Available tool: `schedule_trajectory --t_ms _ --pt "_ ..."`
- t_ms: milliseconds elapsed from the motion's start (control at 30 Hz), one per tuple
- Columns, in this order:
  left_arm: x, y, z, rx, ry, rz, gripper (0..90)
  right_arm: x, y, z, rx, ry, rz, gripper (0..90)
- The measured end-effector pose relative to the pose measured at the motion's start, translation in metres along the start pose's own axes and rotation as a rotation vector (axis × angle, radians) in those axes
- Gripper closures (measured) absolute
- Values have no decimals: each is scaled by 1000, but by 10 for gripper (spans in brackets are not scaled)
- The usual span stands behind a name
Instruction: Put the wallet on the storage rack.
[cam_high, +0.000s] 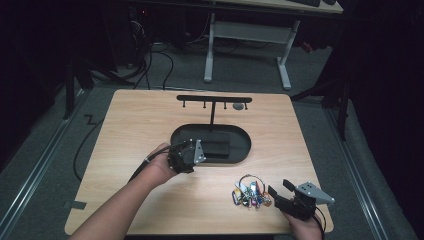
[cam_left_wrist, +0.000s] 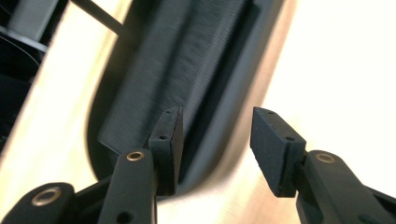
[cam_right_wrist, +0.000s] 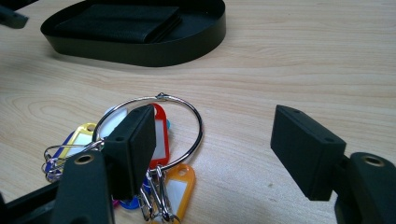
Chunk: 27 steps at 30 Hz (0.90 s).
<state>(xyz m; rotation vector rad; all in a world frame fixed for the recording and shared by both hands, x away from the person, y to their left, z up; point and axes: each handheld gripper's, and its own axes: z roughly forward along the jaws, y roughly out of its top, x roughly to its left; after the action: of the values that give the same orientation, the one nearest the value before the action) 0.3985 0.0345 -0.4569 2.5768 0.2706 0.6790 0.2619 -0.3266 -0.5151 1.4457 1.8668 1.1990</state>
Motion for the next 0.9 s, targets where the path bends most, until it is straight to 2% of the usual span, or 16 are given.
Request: schedule_trajectory --t_ms 100,133,367,400,433,467,533,567,600,633,667,733,767,800,833,900 --pt "-7 -13 -3 -13 -29 -49 544 1 0 1 2 -1 0 313" --pt "-12 -21 -4 -23 -57 -88 543 1 0 1 4 0 -3 313" --pt "-30 -45 -7 -51 -119 -146 524 2 0 3 7 3 -12 313" --pt "-36 -55 -10 -69 -132 -172 521 2 0 3 7 4 -13 313" --pt "-36 -55 -10 -69 -132 -172 520 2 0 3 7 4 -13 313" --pt "-42 -65 -14 -89 -148 -203 515 2 0 3 7 3 -13 313" --pt "-45 -70 -17 -99 -150 -217 504 2 0 3 8 4 -15 313" --pt "-47 -75 -19 -111 -157 -237 504 2 0 3 8 4 -15 313" --pt "-52 -87 -25 -141 -156 -279 504 2 0 3 12 5 -12 313" --pt "-53 -93 -28 -154 -154 -299 504 2 0 4 14 5 -13 313" --pt "-53 -93 -28 -154 -154 -299 499 2 0 4 14 5 -13 313" --pt "-55 -105 -33 -175 -158 -342 483 2 0 4 16 4 -14 313" --pt "-56 -116 -38 -176 -167 -385 466 1 -1 4 16 3 -13 313" --pt "-56 -116 -38 -176 -167 -385 451 1 -1 4 16 3 -13 313" --pt "-57 -125 -41 -185 -159 -409 437 1 -1 4 16 2 -18 312" --pt "-58 -129 -43 -193 -147 -424 424 1 -1 4 18 0 -19 312"
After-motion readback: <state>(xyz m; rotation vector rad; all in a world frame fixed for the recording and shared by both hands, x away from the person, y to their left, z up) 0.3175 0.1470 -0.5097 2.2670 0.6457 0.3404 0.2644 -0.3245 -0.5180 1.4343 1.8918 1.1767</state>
